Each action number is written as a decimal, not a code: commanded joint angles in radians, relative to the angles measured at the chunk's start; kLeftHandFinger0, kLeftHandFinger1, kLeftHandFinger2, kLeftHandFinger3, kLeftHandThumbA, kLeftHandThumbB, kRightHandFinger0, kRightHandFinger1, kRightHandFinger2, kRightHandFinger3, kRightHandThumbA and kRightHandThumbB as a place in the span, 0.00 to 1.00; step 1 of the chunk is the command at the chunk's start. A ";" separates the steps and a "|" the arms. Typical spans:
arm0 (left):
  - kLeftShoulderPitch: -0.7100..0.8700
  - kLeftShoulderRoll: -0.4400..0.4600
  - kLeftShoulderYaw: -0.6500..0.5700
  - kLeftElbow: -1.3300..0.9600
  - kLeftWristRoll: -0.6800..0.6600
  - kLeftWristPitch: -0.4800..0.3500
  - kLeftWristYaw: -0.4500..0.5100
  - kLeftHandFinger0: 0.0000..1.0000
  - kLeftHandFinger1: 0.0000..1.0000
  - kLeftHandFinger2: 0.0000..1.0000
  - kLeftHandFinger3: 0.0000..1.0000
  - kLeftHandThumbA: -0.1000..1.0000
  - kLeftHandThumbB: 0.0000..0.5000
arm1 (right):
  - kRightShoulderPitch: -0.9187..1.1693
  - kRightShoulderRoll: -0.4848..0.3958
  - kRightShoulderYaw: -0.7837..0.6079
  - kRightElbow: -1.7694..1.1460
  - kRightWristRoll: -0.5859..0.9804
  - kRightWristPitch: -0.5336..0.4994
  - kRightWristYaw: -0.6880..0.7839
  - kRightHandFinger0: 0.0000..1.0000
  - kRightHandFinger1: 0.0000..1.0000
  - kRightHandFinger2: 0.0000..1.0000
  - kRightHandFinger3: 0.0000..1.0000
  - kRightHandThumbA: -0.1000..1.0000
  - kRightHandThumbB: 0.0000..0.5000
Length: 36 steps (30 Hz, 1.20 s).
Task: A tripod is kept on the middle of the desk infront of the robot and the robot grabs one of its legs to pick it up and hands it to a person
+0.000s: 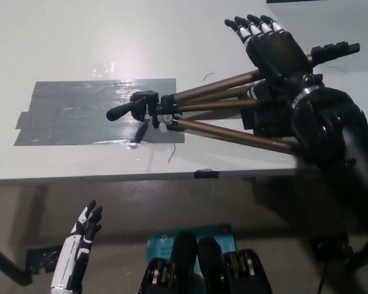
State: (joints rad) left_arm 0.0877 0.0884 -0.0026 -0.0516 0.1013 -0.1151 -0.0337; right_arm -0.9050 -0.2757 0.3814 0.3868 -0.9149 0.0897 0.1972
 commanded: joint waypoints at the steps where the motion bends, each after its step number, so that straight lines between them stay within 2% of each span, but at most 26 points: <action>1: -0.034 -0.002 0.002 0.003 -0.032 -0.004 -0.007 1.00 1.00 1.00 1.00 0.95 0.15 | -0.110 -0.029 0.010 0.086 -0.005 -0.029 -0.032 1.00 1.00 1.00 1.00 1.00 0.86; 4: -0.036 0.003 -0.004 0.005 -0.035 -0.011 -0.016 1.00 1.00 1.00 1.00 0.94 0.17 | -0.131 -0.037 0.029 0.171 -0.014 -0.041 -0.073 1.00 1.00 1.00 1.00 1.00 0.86; 6: -0.007 0.000 -0.014 0.006 -0.025 -0.023 -0.015 1.00 1.00 1.00 1.00 0.95 0.13 | -0.113 -0.046 0.043 0.205 -0.029 -0.057 -0.137 1.00 1.00 1.00 1.00 1.00 0.84; 9: -0.011 0.002 -0.012 0.011 -0.036 -0.020 -0.018 1.00 1.00 1.00 1.00 0.95 0.17 | -0.129 -0.051 0.053 0.250 -0.028 -0.082 -0.181 1.00 1.00 1.00 1.00 0.90 0.80; 11: -0.017 -0.002 -0.014 0.016 -0.035 -0.012 -0.016 1.00 1.00 1.00 1.00 0.94 0.16 | -0.144 -0.056 0.065 0.300 -0.039 -0.113 -0.259 1.00 1.00 1.00 1.00 0.70 0.79; 13: -0.011 -0.002 -0.016 0.018 -0.033 -0.013 -0.017 1.00 1.00 1.00 1.00 0.94 0.15 | -0.143 -0.056 0.072 0.314 -0.046 -0.120 -0.293 1.00 1.00 1.00 1.00 0.64 0.75; 15: -0.005 0.003 -0.024 0.013 -0.016 -0.018 -0.017 1.00 1.00 1.00 1.00 0.98 0.13 | -0.144 -0.056 0.080 0.344 -0.069 -0.155 -0.437 1.00 1.00 0.99 1.00 0.45 0.68; 16: -0.004 0.007 -0.028 0.015 -0.009 -0.023 -0.019 1.00 1.00 1.00 1.00 0.98 0.13 | -0.149 -0.059 0.092 0.364 -0.085 -0.178 -0.510 0.99 0.87 0.85 0.96 0.39 0.64; 17: -0.003 0.007 -0.029 0.015 -0.010 -0.023 -0.020 1.00 1.00 1.00 1.00 0.98 0.14 | -0.151 -0.061 0.099 0.373 -0.092 -0.186 -0.541 0.90 0.76 0.75 0.89 0.37 0.61; 18: -0.003 0.005 -0.029 0.016 -0.010 -0.019 -0.021 1.00 1.00 1.00 1.00 0.98 0.16 | -0.152 -0.060 0.100 0.383 -0.096 -0.195 -0.577 0.64 0.57 0.62 0.73 0.26 0.56; 19: -0.003 0.005 -0.030 0.017 -0.010 -0.016 -0.021 1.00 1.00 1.00 1.00 0.98 0.15 | -0.153 -0.059 0.101 0.389 -0.096 -0.199 -0.595 0.56 0.52 0.59 0.68 0.21 0.54; 20: 0.033 0.006 -0.039 0.011 -0.008 -0.027 -0.027 1.00 1.00 1.00 1.00 0.97 0.15 | -0.106 -0.055 0.082 0.341 -0.081 -0.208 -0.647 0.23 0.23 0.36 0.44 0.03 0.56; 21: 0.040 0.004 -0.043 0.015 -0.003 -0.038 -0.025 1.00 1.00 1.00 1.00 0.97 0.15 | -0.097 -0.052 0.074 0.327 -0.077 -0.211 -0.666 0.16 0.18 0.33 0.40 0.01 0.57; 22: 0.034 0.004 -0.044 0.016 0.001 -0.042 -0.023 1.00 1.00 1.00 1.00 0.98 0.12 | -0.107 -0.049 0.077 0.330 -0.087 -0.205 -0.692 0.00 0.09 0.30 0.31 0.00 0.52; 23: 0.031 0.006 -0.045 0.012 0.001 -0.036 -0.025 1.00 1.00 1.00 1.00 0.98 0.13 | -0.115 -0.046 0.080 0.337 -0.099 -0.206 -0.730 0.00 0.06 0.31 0.29 0.00 0.52; 24: 0.026 0.009 -0.046 0.007 0.001 -0.029 -0.028 1.00 1.00 1.00 1.00 0.98 0.12 | -0.125 -0.041 0.082 0.351 -0.110 -0.225 -0.806 0.00 0.10 0.32 0.29 0.00 0.53; 25: 0.014 0.010 -0.045 0.011 0.001 -0.028 -0.028 1.00 1.00 1.00 1.00 0.98 0.12 | -0.136 -0.041 0.082 0.363 -0.110 -0.233 -0.825 0.00 0.13 0.44 0.35 0.00 0.52; 26: 0.007 0.008 -0.043 0.016 -0.002 -0.026 -0.027 1.00 1.00 1.00 1.00 0.96 0.12 | -0.144 -0.037 0.083 0.375 -0.113 -0.237 -0.853 0.00 0.25 0.66 0.54 0.00 0.45; 27: 0.015 0.007 -0.042 0.006 -0.002 -0.015 -0.026 1.00 1.00 1.00 1.00 0.94 0.07 | -0.141 -0.030 0.080 0.374 -0.108 -0.243 -0.870 0.00 0.37 0.71 0.79 0.00 0.33; 29: 0.026 0.006 -0.047 0.008 0.008 -0.021 -0.024 1.00 1.00 1.00 1.00 0.95 0.12 | -0.126 -0.024 0.066 0.350 -0.090 -0.255 -0.867 0.00 0.44 0.73 0.97 0.00 0.34; 30: 0.025 0.005 -0.049 0.014 0.008 -0.034 -0.023 1.00 1.00 1.00 1.00 0.97 0.10 | -0.118 -0.023 0.052 0.321 -0.077 -0.253 -0.841 0.00 0.44 0.75 0.99 0.00 0.32; 31: 0.020 0.005 -0.049 0.016 0.006 -0.037 -0.024 1.00 1.00 1.00 1.00 0.96 0.07 | -0.120 -0.021 0.045 0.311 -0.069 -0.253 -0.830 0.00 0.39 0.73 0.78 0.00 0.36; 33: 0.016 0.008 -0.050 0.014 0.004 -0.028 -0.028 1.00 1.00 1.00 1.00 0.95 0.06 | -0.119 -0.012 0.028 0.285 -0.051 -0.247 -0.808 0.00 0.25 0.56 0.71 0.00 0.39; 34: 0.022 0.008 -0.049 0.017 -0.007 -0.031 -0.032 1.00 1.00 1.00 1.00 0.93 0.07 | -0.112 -0.008 0.027 0.269 -0.052 -0.247 -0.811 0.00 0.15 0.45 0.54 0.00 0.40; 35: 0.036 0.007 -0.052 0.012 -0.006 -0.030 -0.033 1.00 1.00 1.00 1.00 0.92 0.06 | -0.097 -0.006 0.023 0.238 -0.050 -0.245 -0.801 0.00 0.12 0.41 0.51 0.00 0.41; 36: 0.042 0.006 -0.053 0.013 -0.006 -0.032 -0.032 1.00 1.00 1.00 1.00 0.92 0.07 | -0.092 -0.005 0.022 0.216 -0.052 -0.238 -0.792 0.00 0.12 0.42 0.30 0.00 0.41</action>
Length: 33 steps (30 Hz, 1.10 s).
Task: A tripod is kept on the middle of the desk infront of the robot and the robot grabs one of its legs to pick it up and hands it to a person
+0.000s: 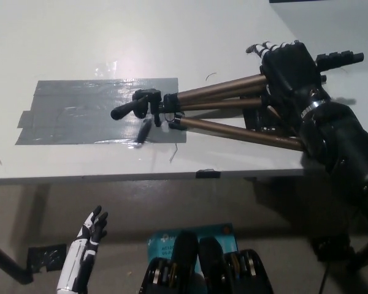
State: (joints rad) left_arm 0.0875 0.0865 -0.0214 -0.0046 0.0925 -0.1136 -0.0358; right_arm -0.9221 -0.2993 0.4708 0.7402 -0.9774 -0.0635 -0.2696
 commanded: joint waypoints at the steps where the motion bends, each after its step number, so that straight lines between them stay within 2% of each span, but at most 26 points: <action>1: 0.043 0.009 -0.034 -0.034 0.003 -0.035 -0.030 1.00 1.00 1.00 1.00 0.92 0.06 | -0.075 0.019 -0.067 -0.143 0.009 -0.081 -0.320 0.00 0.15 0.47 0.22 0.00 0.38; 2: 0.042 0.012 -0.034 -0.035 0.005 -0.037 -0.029 1.00 1.00 1.00 1.00 0.92 0.05 | -0.081 0.018 -0.067 -0.148 0.005 -0.078 -0.320 0.00 0.24 0.58 0.17 0.00 0.34; 3: 0.033 0.019 -0.029 -0.036 0.003 -0.035 -0.030 1.00 1.00 1.00 1.00 0.93 0.06 | -0.101 0.022 -0.068 -0.131 0.007 -0.085 -0.333 0.00 0.31 0.69 0.25 0.00 0.39; 4: 0.022 0.026 -0.023 -0.035 -0.004 -0.031 -0.032 1.00 1.00 1.00 1.00 0.93 0.08 | -0.122 0.028 -0.076 -0.111 0.020 -0.099 -0.346 0.00 0.31 0.71 0.40 0.00 0.44; 5: 0.015 0.024 -0.024 -0.033 -0.008 -0.028 -0.032 1.00 1.00 1.00 1.00 0.93 0.06 | -0.136 0.028 -0.084 -0.097 0.029 -0.110 -0.356 0.00 0.31 0.71 0.63 0.00 0.40; 7: 0.006 0.020 -0.023 -0.028 -0.009 -0.033 -0.028 1.00 1.00 1.00 1.00 0.90 0.02 | -0.162 0.029 -0.086 -0.073 0.031 -0.109 -0.359 0.00 0.29 0.70 0.78 0.00 0.41; 11: 0.014 0.025 -0.026 -0.033 0.015 -0.043 -0.018 1.00 1.00 1.00 1.00 0.88 0.06 | -0.183 0.038 -0.075 -0.043 0.017 -0.109 -0.378 0.00 0.27 0.70 0.72 0.00 0.37; 13: 0.035 0.028 -0.029 -0.037 0.022 -0.053 -0.016 1.00 1.00 1.00 1.00 0.89 0.07 | -0.165 0.048 -0.072 -0.051 0.019 -0.112 -0.384 0.00 0.26 0.69 0.69 0.00 0.42; 14: 0.045 0.027 -0.028 -0.040 0.017 -0.052 -0.016 1.00 1.00 1.00 1.00 0.88 0.09 | -0.160 0.050 -0.067 -0.057 0.012 -0.104 -0.383 0.00 0.24 0.67 0.70 0.00 0.43; 16: 0.031 0.029 -0.023 -0.036 0.001 -0.045 -0.019 1.00 1.00 1.00 1.00 0.87 0.08 | -0.179 0.050 -0.059 -0.039 0.003 -0.096 -0.388 0.00 0.22 0.66 0.66 0.00 0.42; 18: 0.017 0.037 -0.018 -0.039 0.000 -0.049 -0.019 1.00 1.00 1.00 1.00 0.86 0.06 | -0.204 0.051 -0.053 -0.017 0.011 -0.112 -0.369 0.00 0.27 0.73 0.87 0.00 0.40; 19: 0.019 0.037 -0.019 -0.043 0.012 -0.050 -0.013 1.00 1.00 1.00 1.00 0.87 0.05 | -0.207 0.051 -0.051 -0.016 0.014 -0.118 -0.356 0.00 0.23 0.67 0.76 0.00 0.40; 20: 0.026 0.035 -0.021 -0.048 0.019 -0.046 -0.009 1.00 1.00 1.00 1.00 0.88 0.08 | -0.211 0.057 -0.046 -0.007 0.012 -0.110 -0.347 0.00 0.21 0.66 0.61 0.00 0.41; 21: 0.034 0.035 -0.020 -0.054 0.015 -0.038 -0.010 1.00 1.00 1.00 1.00 0.90 0.09 | -0.220 0.069 -0.039 0.022 0.006 -0.108 -0.360 0.00 0.18 0.66 0.41 0.00 0.42; 22: 0.034 0.035 -0.021 -0.055 0.014 -0.037 -0.010 1.00 1.00 1.00 1.00 0.90 0.09 | -0.225 0.072 -0.037 0.033 0.006 -0.112 -0.368 0.00 0.17 0.65 0.38 0.00 0.42; 23: 0.040 0.036 -0.022 -0.063 0.010 -0.032 -0.011 1.00 1.00 1.00 1.00 0.90 0.09 | -0.233 0.077 -0.031 0.048 0.003 -0.114 -0.374 0.00 0.17 0.68 0.42 0.00 0.42; 24: 0.036 0.042 -0.019 -0.066 0.008 -0.028 -0.014 1.00 1.00 1.00 1.00 0.90 0.09 | -0.250 0.086 -0.024 0.067 -0.002 -0.106 -0.364 0.00 0.22 0.74 0.57 0.00 0.41; 27: 0.055 0.031 -0.022 -0.060 0.007 -0.049 -0.006 1.00 1.00 1.00 1.00 0.88 0.07 | -0.261 0.105 -0.013 0.104 0.000 -0.107 -0.381 0.00 0.25 0.70 0.76 0.00 0.45; 28: 0.055 0.030 -0.023 -0.059 0.007 -0.051 -0.006 1.00 1.00 1.00 1.00 0.87 0.06 | -0.271 0.108 -0.007 0.118 -0.005 -0.104 -0.385 0.00 0.24 0.69 0.80 0.00 0.43; 33: 0.069 0.036 -0.015 -0.082 -0.007 -0.044 -0.009 1.00 1.00 1.00 1.00 0.84 0.03 | -0.308 0.129 0.006 0.168 -0.006 -0.097 -0.421 0.00 0.21 0.68 0.83 0.00 0.42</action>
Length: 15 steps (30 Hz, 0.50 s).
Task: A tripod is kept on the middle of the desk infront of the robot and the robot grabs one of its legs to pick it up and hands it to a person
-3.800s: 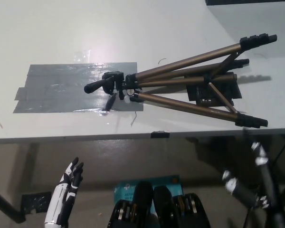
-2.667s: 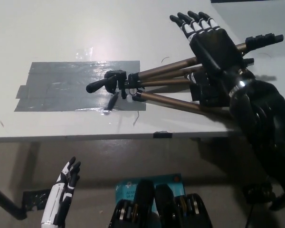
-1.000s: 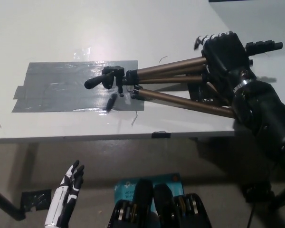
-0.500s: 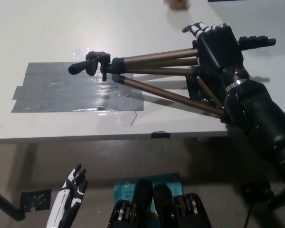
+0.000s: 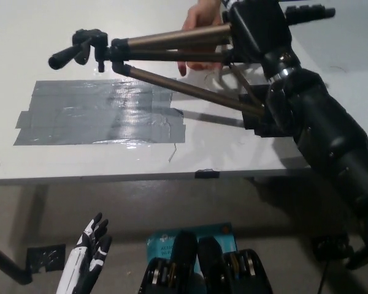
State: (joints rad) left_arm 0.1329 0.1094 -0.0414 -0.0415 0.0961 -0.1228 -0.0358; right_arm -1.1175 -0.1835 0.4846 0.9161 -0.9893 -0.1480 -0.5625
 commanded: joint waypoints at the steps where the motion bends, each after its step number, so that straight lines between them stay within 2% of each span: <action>1: 0.028 0.013 0.003 -0.048 -0.010 -0.035 -0.010 1.00 1.00 1.00 1.00 0.85 0.02 | -0.113 0.013 -0.009 -0.012 0.007 -0.009 -0.122 0.00 0.22 0.69 0.83 0.00 0.44; 4: 0.029 0.020 0.005 -0.069 -0.031 -0.019 -0.024 1.00 1.00 1.00 1.00 0.82 0.02 | -0.134 0.013 -0.007 -0.022 -0.002 0.011 -0.123 0.00 0.23 0.69 0.78 0.00 0.47; 5: 0.026 0.018 0.006 -0.066 -0.036 -0.023 -0.024 1.00 1.00 1.00 1.00 0.79 0.01 | -0.134 0.013 -0.008 -0.027 -0.002 0.014 -0.121 0.00 0.21 0.67 0.77 0.00 0.48; 9: 0.031 0.013 -0.003 -0.058 -0.016 -0.042 -0.021 1.00 1.00 1.00 1.00 0.79 0.00 | -0.107 0.013 -0.002 -0.053 -0.005 0.037 -0.090 0.00 0.20 0.69 0.70 0.00 0.48; 11: 0.014 0.012 -0.004 -0.060 -0.007 -0.033 -0.019 1.00 1.00 1.00 1.00 0.80 0.01 | -0.109 0.011 -0.011 -0.046 0.016 0.032 -0.060 0.00 0.22 0.68 0.61 0.00 0.49; 12: 0.005 0.016 0.001 -0.061 -0.009 -0.032 -0.018 1.00 1.00 1.00 1.00 0.79 0.00 | -0.114 0.013 -0.017 -0.045 0.026 0.042 -0.034 0.01 0.26 0.69 0.59 0.09 0.45; 13: 0.002 0.010 0.007 -0.064 -0.021 -0.026 -0.014 1.00 1.00 1.00 1.00 0.77 0.01 | -0.087 0.008 -0.045 -0.119 0.087 0.105 0.176 0.35 0.61 0.91 0.90 0.46 0.58; 14: 0.006 0.004 0.007 -0.067 -0.018 -0.023 -0.010 1.00 1.00 1.00 1.00 0.76 0.01 | -0.065 -0.005 -0.056 -0.176 0.133 0.111 0.292 0.66 0.90 1.00 1.00 0.57 0.74; 15: 0.004 0.001 0.006 -0.060 -0.013 -0.031 -0.006 1.00 1.00 1.00 1.00 0.75 0.00 | -0.045 -0.025 -0.063 -0.263 0.202 0.152 0.495 1.00 1.00 1.00 1.00 0.67 0.92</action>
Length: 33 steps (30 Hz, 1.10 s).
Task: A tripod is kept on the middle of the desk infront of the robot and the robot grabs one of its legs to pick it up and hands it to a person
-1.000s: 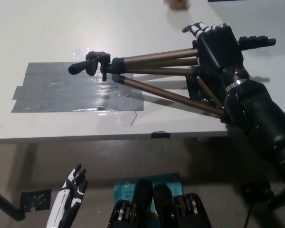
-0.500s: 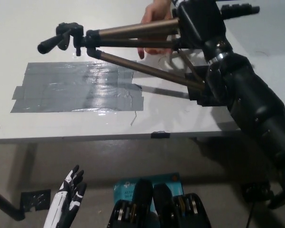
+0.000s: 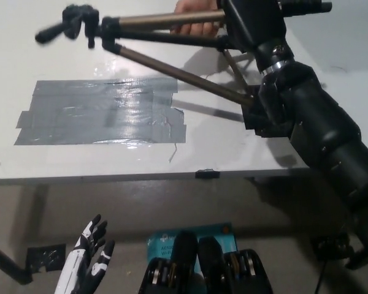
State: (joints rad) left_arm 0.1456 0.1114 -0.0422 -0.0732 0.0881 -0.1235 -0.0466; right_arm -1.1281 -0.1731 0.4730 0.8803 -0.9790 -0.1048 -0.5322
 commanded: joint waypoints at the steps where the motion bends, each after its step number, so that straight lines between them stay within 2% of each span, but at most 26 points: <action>1: -0.010 -0.001 0.006 -0.029 -0.002 -0.029 0.005 1.00 1.00 1.00 1.00 0.75 0.00 | -0.022 -0.046 -0.054 -0.277 0.228 0.143 0.552 1.00 1.00 1.00 1.00 0.66 0.98; 3: -0.012 0.007 0.007 -0.040 0.006 -0.015 0.001 1.00 1.00 1.00 1.00 0.76 0.00 | 0.017 -0.086 -0.062 -0.435 0.355 0.225 0.774 1.00 1.00 1.00 1.00 0.68 1.00; 5: 0.007 0.019 0.015 -0.045 0.000 -0.025 -0.003 1.00 1.00 1.00 1.00 0.76 0.00 | 0.053 -0.097 -0.053 -0.510 0.400 0.263 0.851 1.00 1.00 1.00 1.00 0.72 1.00; 7: 0.004 0.012 0.007 -0.035 -0.005 -0.036 -0.006 1.00 1.00 1.00 1.00 0.76 0.00 | 0.093 -0.155 -0.038 -0.659 0.479 0.339 0.976 1.00 1.00 1.00 1.00 0.80 1.00; 9: -0.011 0.014 0.017 -0.050 -0.038 0.010 -0.018 1.00 1.00 1.00 1.00 0.71 0.00 | 0.100 -0.198 -0.032 -0.772 0.517 0.387 1.037 1.00 1.00 1.00 1.00 0.80 1.00; 12: -0.009 0.008 0.010 -0.044 -0.026 0.009 -0.014 1.00 1.00 1.00 1.00 0.72 0.02 | 0.124 -0.253 -0.040 -0.911 0.568 0.410 1.069 1.00 1.00 1.00 1.00 0.87 1.00; 14: 0.001 0.013 0.015 -0.046 -0.032 0.001 -0.015 1.00 1.00 1.00 1.00 0.72 0.01 | 0.140 -0.271 -0.047 -0.984 0.601 0.394 1.057 1.00 1.00 1.00 1.00 0.91 1.00; 18: 0.009 0.011 0.019 -0.046 -0.015 -0.014 -0.001 1.00 1.00 1.00 1.00 0.72 0.00 | 0.184 -0.312 -0.079 -1.232 0.612 0.500 1.052 1.00 1.00 1.00 1.00 0.97 1.00; 20: 0.007 0.011 0.019 -0.046 -0.015 -0.022 0.000 1.00 1.00 1.00 1.00 0.70 0.00 | 0.205 -0.324 -0.094 -1.324 0.585 0.503 1.029 1.00 1.00 1.00 1.00 1.00 1.00; 22: -0.008 0.012 0.025 -0.052 -0.020 -0.015 0.001 1.00 1.00 1.00 1.00 0.67 0.00 | 0.283 -0.321 -0.142 -1.475 0.551 0.507 0.949 1.00 1.00 1.00 1.00 1.00 0.88; 23: -0.012 0.013 0.028 -0.054 -0.022 -0.011 0.002 1.00 1.00 1.00 1.00 0.67 0.00 | 0.304 -0.319 -0.156 -1.506 0.548 0.505 0.927 1.00 1.00 1.00 1.00 1.00 0.87; 24: -0.012 0.016 0.033 -0.060 -0.023 0.001 0.003 1.00 1.00 1.00 1.00 0.69 0.00 | 0.359 -0.320 -0.182 -1.571 0.532 0.512 0.896 1.00 1.00 1.00 1.00 1.00 0.80; 26: -0.012 0.018 0.036 -0.065 -0.023 0.012 0.003 1.00 1.00 1.00 1.00 0.70 0.00 | 0.423 -0.325 -0.212 -1.644 0.531 0.535 0.869 1.00 1.00 1.00 1.00 1.00 0.76; 27: -0.018 0.017 0.037 -0.061 -0.025 0.011 0.004 1.00 1.00 1.00 1.00 0.71 0.00 | 0.501 -0.332 -0.249 -1.704 0.577 0.549 0.828 1.00 1.00 1.00 1.00 1.00 0.71; 30: -0.031 0.015 0.038 -0.055 -0.027 0.009 0.006 1.00 1.00 1.00 1.00 0.72 0.00 | 0.619 -0.317 -0.306 -1.777 0.658 0.571 0.757 1.00 1.00 1.00 1.00 0.99 0.66; 31: -0.027 0.011 0.035 -0.057 -0.022 0.007 0.008 1.00 1.00 1.00 1.00 0.73 0.00 | 0.731 -0.292 -0.334 -1.807 0.684 0.536 0.680 1.00 1.00 1.00 1.00 0.98 0.69; 33: -0.012 0.003 0.030 -0.058 -0.013 0.000 0.013 1.00 1.00 1.00 1.00 0.75 0.01 | 0.856 -0.259 -0.359 -1.820 0.744 0.479 0.589 1.00 1.00 1.00 1.00 0.96 0.67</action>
State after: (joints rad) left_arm 0.1414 0.1071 -0.0410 -0.0699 0.0894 -0.1060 -0.0466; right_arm -0.5999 -0.3517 0.4358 -0.0439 -0.7122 0.1111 -0.0039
